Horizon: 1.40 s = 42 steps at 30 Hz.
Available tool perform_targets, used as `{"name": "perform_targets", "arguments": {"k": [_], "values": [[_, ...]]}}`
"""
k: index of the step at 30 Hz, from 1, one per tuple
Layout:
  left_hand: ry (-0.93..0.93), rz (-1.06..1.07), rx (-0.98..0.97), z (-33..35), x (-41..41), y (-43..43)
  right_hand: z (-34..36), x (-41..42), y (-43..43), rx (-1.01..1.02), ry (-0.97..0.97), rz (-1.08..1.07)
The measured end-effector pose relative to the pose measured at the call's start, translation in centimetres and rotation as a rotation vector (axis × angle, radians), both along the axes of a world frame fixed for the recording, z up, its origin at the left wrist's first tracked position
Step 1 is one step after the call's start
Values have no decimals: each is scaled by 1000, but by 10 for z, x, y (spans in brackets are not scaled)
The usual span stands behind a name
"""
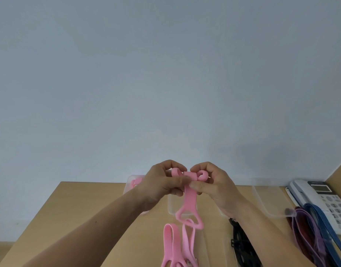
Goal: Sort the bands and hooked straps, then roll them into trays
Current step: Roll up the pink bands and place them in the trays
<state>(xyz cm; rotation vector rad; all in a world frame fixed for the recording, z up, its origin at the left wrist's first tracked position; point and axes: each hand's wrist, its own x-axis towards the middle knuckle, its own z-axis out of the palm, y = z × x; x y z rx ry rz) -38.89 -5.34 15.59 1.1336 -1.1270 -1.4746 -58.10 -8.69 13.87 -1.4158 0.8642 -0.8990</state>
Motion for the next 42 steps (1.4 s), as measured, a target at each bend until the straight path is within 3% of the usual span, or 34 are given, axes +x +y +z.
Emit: {"name": "perform_targets", "arguments": {"k": [6,10,15,20,32,37,42], "values": [[-45,69,-93,-4,-2,3,4,3,-3,124,-77,0],[-73,52,-98,-6,-2,4,4,3,-1,146,15,20],[-108,31,-88,-5,-3,5,3,3,0,47,93,-14],[-164,-153,-27,-1,-3,8,0,1,-1,-48,125,-15],[-154,-41,-43,-7,0,4,6,1,-1,-141,154,-11],[-22,-139,35,-1,2,5,6,4,-1,-169,144,-47],[-110,-172,82,3,6,5,7,8,4,-168,143,-22]]}}
